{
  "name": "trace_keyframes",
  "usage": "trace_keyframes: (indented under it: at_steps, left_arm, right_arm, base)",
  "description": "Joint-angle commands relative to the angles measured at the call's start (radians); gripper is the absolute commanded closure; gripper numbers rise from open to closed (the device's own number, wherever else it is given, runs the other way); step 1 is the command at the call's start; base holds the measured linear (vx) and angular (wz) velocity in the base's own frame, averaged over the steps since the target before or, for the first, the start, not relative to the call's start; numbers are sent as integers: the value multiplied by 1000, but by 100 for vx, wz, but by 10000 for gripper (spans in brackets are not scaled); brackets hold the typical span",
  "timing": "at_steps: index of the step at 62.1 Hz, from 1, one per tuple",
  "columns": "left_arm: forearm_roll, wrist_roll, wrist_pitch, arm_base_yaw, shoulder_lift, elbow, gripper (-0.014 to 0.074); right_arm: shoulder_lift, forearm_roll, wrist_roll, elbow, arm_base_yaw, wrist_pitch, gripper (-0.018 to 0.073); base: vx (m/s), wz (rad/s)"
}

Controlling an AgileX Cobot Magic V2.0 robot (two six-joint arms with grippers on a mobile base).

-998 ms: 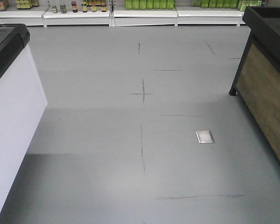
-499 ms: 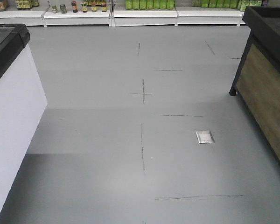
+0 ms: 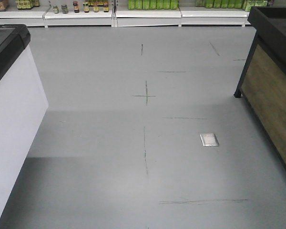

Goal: Pick three apples into basket with both arms
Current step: 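Drive the base forward across the grey floor toward the produce tables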

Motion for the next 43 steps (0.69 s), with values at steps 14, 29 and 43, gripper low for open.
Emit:
trace_keyframes:
  at_steps: [14,29,43]
  left_arm:
    - [-1,-3,-81,-5,-12,-25,603]
    - [-1,-3,-81,-5,-12,-25,603]
    - [-1,-3,-81,-5,-12,-25,603]
  right_arm:
    - [-11,-7,-7,13,-3,-76,564]
    - [-11,-7,-7,13,-3,-76,564]
    - [-11,-7,-7,13,-3,-76,564]
  base:
    - [0,0]
    - [0,0]
    - [1,3]
